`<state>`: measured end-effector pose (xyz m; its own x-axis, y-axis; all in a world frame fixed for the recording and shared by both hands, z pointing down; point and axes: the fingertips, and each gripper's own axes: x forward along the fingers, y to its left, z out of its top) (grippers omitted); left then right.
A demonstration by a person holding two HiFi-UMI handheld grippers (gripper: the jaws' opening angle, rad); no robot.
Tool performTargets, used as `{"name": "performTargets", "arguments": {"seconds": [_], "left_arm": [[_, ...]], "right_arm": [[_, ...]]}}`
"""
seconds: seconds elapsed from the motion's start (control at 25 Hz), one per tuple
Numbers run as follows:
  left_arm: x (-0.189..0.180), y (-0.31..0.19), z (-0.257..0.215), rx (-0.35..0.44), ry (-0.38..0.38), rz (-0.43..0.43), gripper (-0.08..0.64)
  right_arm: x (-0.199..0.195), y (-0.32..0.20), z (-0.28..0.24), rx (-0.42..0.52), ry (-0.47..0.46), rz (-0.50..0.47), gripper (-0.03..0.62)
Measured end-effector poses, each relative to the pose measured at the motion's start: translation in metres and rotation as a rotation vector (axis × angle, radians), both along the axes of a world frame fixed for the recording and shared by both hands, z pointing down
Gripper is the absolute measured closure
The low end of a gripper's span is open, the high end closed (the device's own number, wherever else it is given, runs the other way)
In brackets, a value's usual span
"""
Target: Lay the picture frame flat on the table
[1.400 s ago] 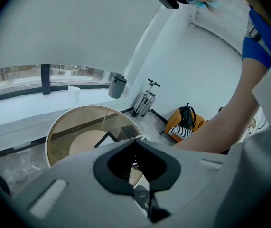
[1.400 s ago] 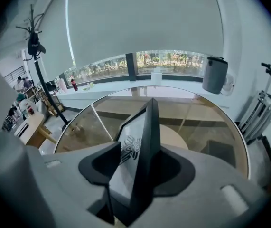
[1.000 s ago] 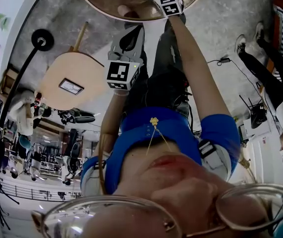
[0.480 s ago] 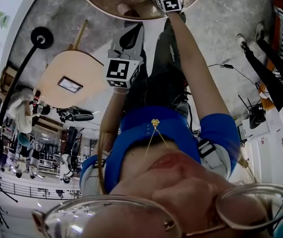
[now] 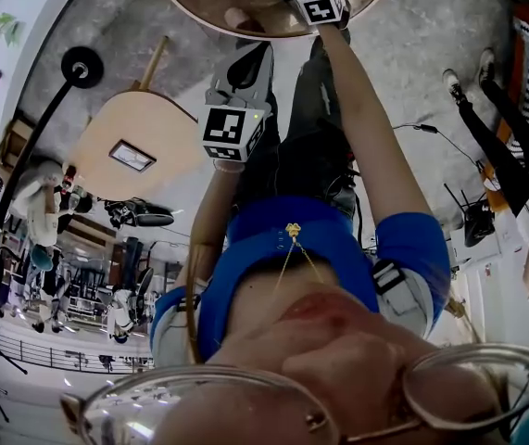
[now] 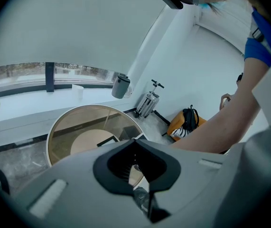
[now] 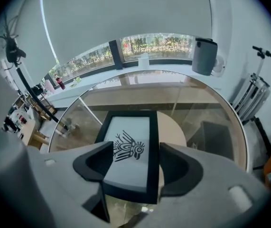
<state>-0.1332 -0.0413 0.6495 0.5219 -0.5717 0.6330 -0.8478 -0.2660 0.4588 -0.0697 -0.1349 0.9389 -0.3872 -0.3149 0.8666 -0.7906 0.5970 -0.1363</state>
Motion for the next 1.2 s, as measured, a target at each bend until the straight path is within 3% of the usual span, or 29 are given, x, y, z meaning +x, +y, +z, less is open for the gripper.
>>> {"name": "performTargets", "arguments": {"seconds": [0.36, 0.92, 1.2], "left_arm": [[-0.004, 0.002, -0.014, 0.017, -0.007, -0.023, 0.563], [0.004, -0.012, -0.069, 0.091, -0.011, -0.017, 0.563], [0.002, -0.024, -0.113, 0.153, -0.016, -0.022, 0.563]], "right_arm": [[0.004, 0.010, -0.025, 0.017, -0.010, -0.073, 0.318], [-0.002, 0.018, -0.124, 0.067, -0.081, -0.256, 0.579], [-0.016, 0.021, -0.197, 0.106, -0.201, -0.324, 0.591]]}}
